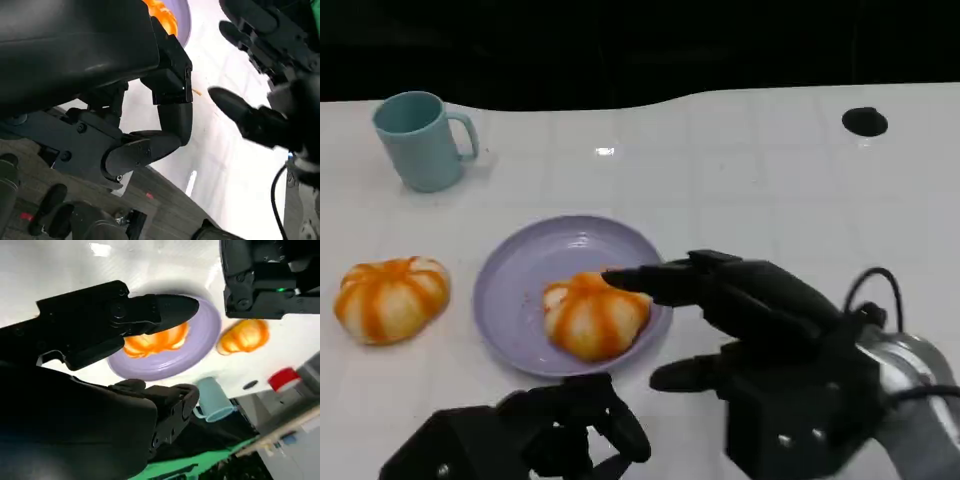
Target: Grasp the bread from the table and place it into the plate.
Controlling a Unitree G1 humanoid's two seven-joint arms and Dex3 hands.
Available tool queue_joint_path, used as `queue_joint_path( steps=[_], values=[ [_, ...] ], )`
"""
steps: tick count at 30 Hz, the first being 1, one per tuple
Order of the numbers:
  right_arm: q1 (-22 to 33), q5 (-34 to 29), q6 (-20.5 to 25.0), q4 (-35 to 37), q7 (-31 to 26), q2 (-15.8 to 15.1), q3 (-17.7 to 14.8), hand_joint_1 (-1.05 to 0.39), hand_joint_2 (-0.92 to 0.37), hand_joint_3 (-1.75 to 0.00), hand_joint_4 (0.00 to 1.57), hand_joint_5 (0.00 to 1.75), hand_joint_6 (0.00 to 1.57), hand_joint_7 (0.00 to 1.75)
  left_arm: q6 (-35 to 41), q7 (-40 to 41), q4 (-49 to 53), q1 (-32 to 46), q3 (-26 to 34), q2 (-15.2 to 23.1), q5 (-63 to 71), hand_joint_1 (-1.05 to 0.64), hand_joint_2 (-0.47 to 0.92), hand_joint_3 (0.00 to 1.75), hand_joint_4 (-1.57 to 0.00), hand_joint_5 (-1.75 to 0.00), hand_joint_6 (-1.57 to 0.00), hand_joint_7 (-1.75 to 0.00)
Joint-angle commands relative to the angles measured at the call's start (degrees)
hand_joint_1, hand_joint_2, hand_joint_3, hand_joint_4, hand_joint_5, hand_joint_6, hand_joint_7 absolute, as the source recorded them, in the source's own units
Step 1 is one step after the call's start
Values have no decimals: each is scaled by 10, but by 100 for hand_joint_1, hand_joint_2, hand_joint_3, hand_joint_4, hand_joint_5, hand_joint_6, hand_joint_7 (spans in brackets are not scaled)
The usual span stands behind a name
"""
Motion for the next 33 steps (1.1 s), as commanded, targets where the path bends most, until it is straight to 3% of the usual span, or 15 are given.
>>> queue_joint_path(
  steps=[1, 3, 6, 8, 11, 19, 26, 33],
  values=[
    [65, 48, -46, -24, -33, -16, -53, -35, -91, -17, 51, 81, 69, 23, -12, -1, 11, 0, 7, 6, -3, -34, 78, 78, -70, -175, -60, -147],
    [93, 64, -56, -31, -49, -14, -73, -24, -89, -20, 63, 104, 82, 34, -12, -1, 14, -1, 8, 7, -3, -34, 79, 78, -68, -175, -60, -147],
    [123, 92, -84, -31, -63, -14, -97, -10, -63, -75, 74, 126, 81, 72, -15, -3, 17, -2, 9, 9, -2, -34, 79, 77, -67, -175, -60, -147],
    [143, 108, -110, -28, -75, -15, -114, -7, -57, -94, 76, 153, 82, 102, -13, -3, 18, -3, 10, 9, -3, -35, 79, 75, -66, -175, -60, -146],
    [161, 106, -137, -28, -90, -20, -130, -7, -52, -107, 79, 172, 81, 120, -12, -3, 18, -4, 11, 10, -3, -35, 80, 73, -64, -175, -60, -145],
    [230, 86, -139, -77, -106, -40, -174, -9, -34, -133, 83, 170, 83, 129, -16, -4, 20, -5, 12, 9, -3, -35, 81, 71, -66, -175, -60, -144],
    [282, 64, -141, -111, -130, -37, -205, -3, -30, -135, 85, 173, 84, 134, -10, -5, 18, -6, 13, 8, -7, -35, 82, 70, -66, -175, -61, -144],
    [307, 40, -136, -108, -162, -28, -212, 3, -26, -140, 84, 174, 81, 140, -13, -6, 18, -4, 19, 10, -9, -35, 82, 69, -65, -175, -61, -144]
  ],
)
